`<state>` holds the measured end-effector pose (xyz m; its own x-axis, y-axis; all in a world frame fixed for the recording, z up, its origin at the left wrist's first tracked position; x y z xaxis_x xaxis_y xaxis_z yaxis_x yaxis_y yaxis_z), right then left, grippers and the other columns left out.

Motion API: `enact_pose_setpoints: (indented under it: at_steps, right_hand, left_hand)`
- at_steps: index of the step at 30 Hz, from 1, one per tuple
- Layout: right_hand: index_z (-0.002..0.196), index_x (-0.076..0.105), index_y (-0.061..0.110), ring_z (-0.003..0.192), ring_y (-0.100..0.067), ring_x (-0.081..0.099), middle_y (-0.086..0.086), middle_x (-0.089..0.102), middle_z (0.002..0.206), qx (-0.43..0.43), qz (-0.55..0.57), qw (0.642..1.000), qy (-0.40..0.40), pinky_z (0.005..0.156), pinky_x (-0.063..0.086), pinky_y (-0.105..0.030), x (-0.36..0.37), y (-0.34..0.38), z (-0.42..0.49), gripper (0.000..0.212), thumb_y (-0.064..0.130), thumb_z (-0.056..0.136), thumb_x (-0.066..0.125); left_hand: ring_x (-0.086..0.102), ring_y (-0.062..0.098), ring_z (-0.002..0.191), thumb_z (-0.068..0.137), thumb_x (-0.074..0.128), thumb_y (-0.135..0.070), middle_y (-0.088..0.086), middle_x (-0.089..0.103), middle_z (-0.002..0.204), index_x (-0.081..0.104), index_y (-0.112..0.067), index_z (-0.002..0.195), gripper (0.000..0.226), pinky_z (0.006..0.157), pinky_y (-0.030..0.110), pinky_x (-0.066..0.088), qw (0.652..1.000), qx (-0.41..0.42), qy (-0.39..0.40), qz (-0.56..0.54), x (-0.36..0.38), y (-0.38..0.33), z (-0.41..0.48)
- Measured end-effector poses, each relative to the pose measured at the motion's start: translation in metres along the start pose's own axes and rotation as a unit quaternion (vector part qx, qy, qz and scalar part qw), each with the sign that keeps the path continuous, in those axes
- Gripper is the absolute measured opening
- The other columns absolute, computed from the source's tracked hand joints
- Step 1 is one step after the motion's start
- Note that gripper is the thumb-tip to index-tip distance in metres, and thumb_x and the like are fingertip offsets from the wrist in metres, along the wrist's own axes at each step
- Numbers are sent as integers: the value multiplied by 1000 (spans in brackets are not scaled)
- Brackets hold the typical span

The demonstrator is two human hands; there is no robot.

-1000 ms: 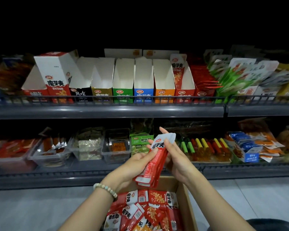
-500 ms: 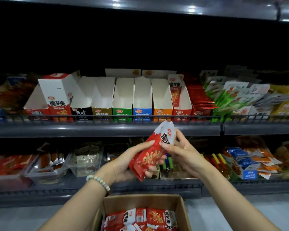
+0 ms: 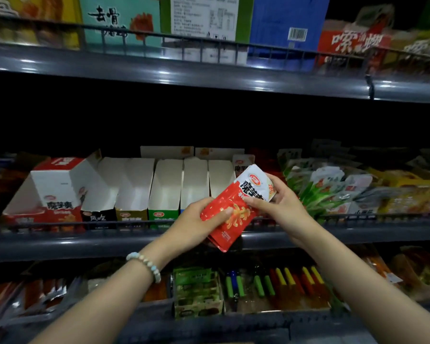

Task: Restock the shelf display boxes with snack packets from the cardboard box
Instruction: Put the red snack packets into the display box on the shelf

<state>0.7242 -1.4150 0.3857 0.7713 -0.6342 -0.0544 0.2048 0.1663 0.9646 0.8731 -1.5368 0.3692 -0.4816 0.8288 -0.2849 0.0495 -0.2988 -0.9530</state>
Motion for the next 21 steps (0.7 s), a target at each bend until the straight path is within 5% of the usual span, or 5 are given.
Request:
enact_pose_setpoints:
  at_steps: [8,12,14,18,21]
  right_hand:
    - [132,41,27,95,-12,69,-5,65,115,73,-8,991,116,68,54,-21,-30,5,41,55,14,85,65]
    - [130,42,28,101,-19,68,-8,66,116,43,-38,994,93,77,57,-30,-50,4,65,59,15,79,70]
    - [127,44,27,102,-20,67,-7,67,113,6,-66,995,69,82,57,-33,-63,6,82,60,17,75,73]
    - [108,50,20,98,-18,67,-2,68,105,-52,-147,988,5,81,57,-30,-89,9,121,39,13,78,74]
    - [103,56,21,100,-19,66,-1,69,104,-86,-214,973,-3,86,55,-34,-93,4,148,32,19,78,76]
  left_hand:
    - [70,16,94,77,63,-43,2,72,104,57,-17,113,45,82,32,57,995,77,39,-49,6,-4,50]
    - [70,8,88,80,54,-48,-3,70,103,54,-23,117,45,72,24,57,997,52,31,-47,19,-1,76]
    - [67,5,95,81,43,-61,-4,66,117,47,-25,131,62,80,23,55,999,32,15,0,20,2,88]
    - [21,13,143,91,27,-64,-6,24,156,14,-33,151,68,113,31,23,969,14,-111,220,13,14,110]
    - [-11,7,145,96,25,-58,-13,-3,160,2,-32,152,66,116,28,-5,934,20,-124,335,15,25,123]
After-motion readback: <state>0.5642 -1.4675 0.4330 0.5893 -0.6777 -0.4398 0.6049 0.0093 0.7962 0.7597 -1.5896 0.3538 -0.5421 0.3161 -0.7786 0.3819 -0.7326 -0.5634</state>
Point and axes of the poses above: each hand's wrist, its own z-axis towards the middle knuckle, its own x-axis out of the palm, y = z × x, the point moved 2 cm from there along z, towards the middle knuckle
